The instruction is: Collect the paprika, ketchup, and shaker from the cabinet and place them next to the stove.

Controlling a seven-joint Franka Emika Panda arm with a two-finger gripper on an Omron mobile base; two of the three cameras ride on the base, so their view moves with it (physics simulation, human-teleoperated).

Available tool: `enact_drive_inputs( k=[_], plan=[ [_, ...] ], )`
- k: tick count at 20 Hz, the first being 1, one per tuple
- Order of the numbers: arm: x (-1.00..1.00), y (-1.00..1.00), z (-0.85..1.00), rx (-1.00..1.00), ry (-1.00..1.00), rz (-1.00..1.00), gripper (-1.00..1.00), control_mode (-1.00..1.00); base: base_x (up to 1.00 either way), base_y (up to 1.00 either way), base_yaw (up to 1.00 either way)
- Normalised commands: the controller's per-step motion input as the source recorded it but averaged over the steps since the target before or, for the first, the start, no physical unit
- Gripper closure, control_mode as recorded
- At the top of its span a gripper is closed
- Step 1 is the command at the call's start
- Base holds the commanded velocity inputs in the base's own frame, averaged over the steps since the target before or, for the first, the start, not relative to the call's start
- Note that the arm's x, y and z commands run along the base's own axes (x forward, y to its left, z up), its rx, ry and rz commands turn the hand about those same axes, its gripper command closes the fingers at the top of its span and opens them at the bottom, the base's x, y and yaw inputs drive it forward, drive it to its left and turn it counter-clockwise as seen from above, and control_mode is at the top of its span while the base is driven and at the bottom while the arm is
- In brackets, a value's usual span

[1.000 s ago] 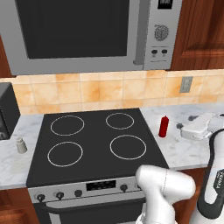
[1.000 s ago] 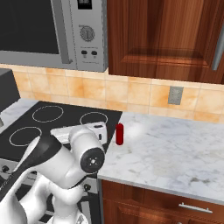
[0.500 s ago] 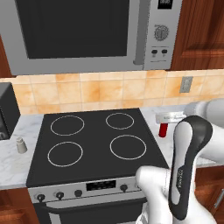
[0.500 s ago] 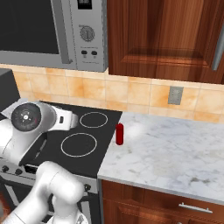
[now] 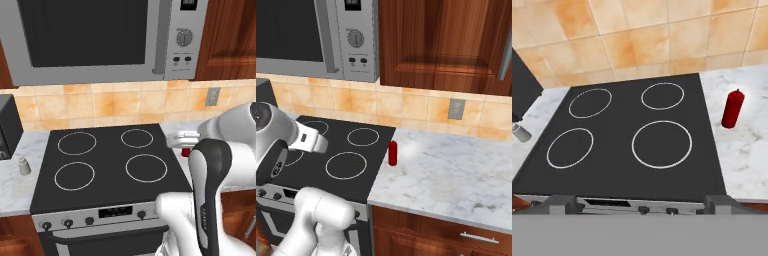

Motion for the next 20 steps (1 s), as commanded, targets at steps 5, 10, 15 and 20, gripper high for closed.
enact_drive_inputs(
  k=[5,10,15,20],
  plan=[
    [-0.20,0.06,-0.23,0.00,0.04,0.00,-1.00,-1.00,0.00,0.00,0.00],
    [0.00,0.00,0.00,0.00,0.01,0.00,-1.00,-1.00,0.00,0.00,0.00],
    [-0.22,0.13,-0.12,-0.02,0.00,0.00,-1.00,1.00,-0.14,0.09,0.00],
    [0.00,0.00,0.00,0.00,0.00,0.00,-1.00,1.00,-0.84,0.61,0.10]
  ],
)
